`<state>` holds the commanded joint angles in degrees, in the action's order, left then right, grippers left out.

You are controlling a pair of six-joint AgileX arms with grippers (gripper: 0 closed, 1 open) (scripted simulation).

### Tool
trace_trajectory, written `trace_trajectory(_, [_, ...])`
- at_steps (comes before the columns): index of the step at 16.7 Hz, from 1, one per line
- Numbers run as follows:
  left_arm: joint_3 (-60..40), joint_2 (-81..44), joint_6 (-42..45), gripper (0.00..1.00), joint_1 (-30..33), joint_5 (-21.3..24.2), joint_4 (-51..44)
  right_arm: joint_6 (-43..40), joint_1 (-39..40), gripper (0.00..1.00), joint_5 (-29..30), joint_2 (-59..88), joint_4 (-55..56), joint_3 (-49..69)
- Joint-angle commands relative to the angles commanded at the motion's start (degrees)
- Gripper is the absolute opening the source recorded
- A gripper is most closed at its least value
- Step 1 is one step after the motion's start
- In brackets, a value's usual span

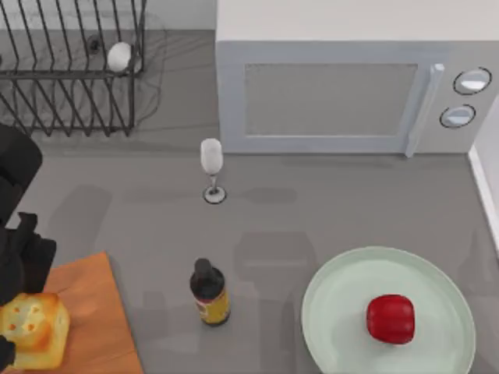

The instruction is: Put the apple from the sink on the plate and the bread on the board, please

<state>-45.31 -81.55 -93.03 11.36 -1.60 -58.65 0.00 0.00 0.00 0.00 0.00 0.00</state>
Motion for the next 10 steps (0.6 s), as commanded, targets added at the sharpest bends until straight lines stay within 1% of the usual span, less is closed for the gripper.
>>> trace_trajectory(10, [0.0, 0.0, 0.0, 0.75, 0.0, 0.0, 0.0, 0.0, 0.0, 1.00, 0.0, 0.0, 0.0, 0.0])
